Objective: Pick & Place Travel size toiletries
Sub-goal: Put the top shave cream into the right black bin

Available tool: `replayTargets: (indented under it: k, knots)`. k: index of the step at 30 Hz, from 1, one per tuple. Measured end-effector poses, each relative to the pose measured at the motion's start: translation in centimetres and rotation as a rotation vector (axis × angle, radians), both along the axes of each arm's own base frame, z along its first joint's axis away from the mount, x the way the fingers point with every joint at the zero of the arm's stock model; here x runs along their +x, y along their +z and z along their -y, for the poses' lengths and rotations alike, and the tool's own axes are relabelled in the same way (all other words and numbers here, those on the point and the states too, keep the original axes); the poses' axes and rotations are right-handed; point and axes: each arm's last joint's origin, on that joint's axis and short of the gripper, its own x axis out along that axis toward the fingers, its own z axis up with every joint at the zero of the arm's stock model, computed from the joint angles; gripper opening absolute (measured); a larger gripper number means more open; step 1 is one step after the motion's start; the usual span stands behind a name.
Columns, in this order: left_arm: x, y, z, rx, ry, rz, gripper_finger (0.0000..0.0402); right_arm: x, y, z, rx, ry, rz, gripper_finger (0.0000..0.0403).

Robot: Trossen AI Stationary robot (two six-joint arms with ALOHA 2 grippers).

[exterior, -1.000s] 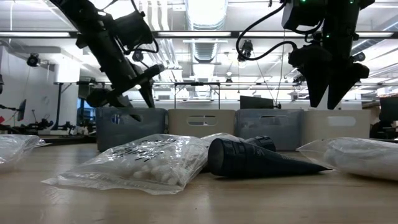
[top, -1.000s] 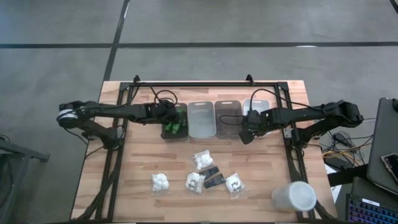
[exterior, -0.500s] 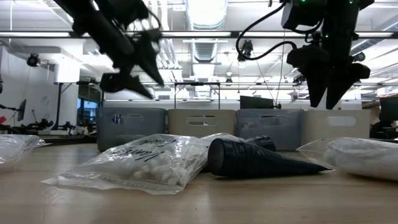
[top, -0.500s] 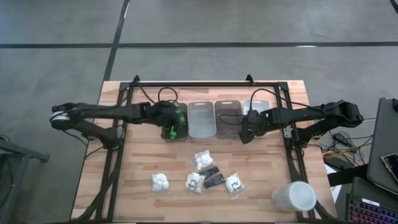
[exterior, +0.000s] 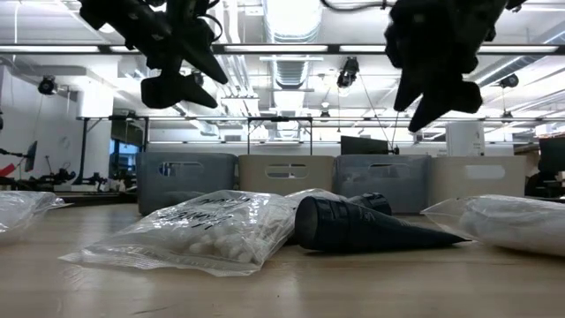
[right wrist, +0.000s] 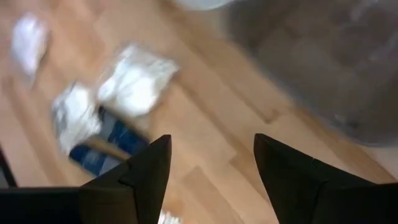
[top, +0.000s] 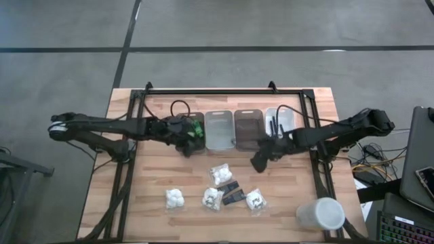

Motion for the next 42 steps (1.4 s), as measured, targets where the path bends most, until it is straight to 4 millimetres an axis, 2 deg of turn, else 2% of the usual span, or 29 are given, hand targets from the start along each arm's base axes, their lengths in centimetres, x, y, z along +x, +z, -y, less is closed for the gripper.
replayTargets:
  k: [6,9,13,16,18,24,28,33,38,42]
  knots:
    - [0.0,0.0,0.6,0.0,-0.027,-0.002,0.0218,1.2,-1.5,-3.1,-0.132,0.303,0.01,0.0223]
    - [0.0,-0.1,0.9,0.0,-0.039,-0.004,0.0218,1.9,-2.7,-4.0,-0.189,0.414,-0.004,0.0217]
    - [0.0,-0.2,1.4,-0.001,-0.059,-0.015,0.0218,2.7,-3.9,-4.5,-0.171,0.391,-0.047,0.021]
    - [-0.1,-0.3,1.6,0.003,-0.074,-0.029,0.0218,3.3,-4.9,-4.8,-0.051,0.32,-0.086,0.0205]
    - [-0.1,-0.3,1.8,0.012,-0.089,-0.035,0.0218,3.8,-5.3,-5.0,0.023,0.352,-0.099,0.0202]
    - [-0.3,-0.5,2.0,0.022,-0.106,-0.06,0.0218,5.7,-5.9,-6.2,0.011,0.544,-0.088,0.0193]
    - [-0.3,-0.6,2.1,0.033,-0.116,-0.062,0.0218,7.2,-5.9,-6.9,0.018,0.574,-0.08,0.0181]
    - [-0.3,-0.6,2.1,0.058,-0.137,-0.063,0.0218,8.8,-6.5,-7.5,-0.049,0.727,-0.079,0.0159]
    - [-0.3,-0.6,2.1,0.072,-0.148,-0.067,0.0218,10.1,-6.3,-7.9,-0.133,0.879,-0.09,0.013]
    - [-0.4,-0.7,2.1,0.072,-0.148,-0.079,0.0218,10.4,-5.2,-8.2,-0.116,0.874,-0.175,0.0104]
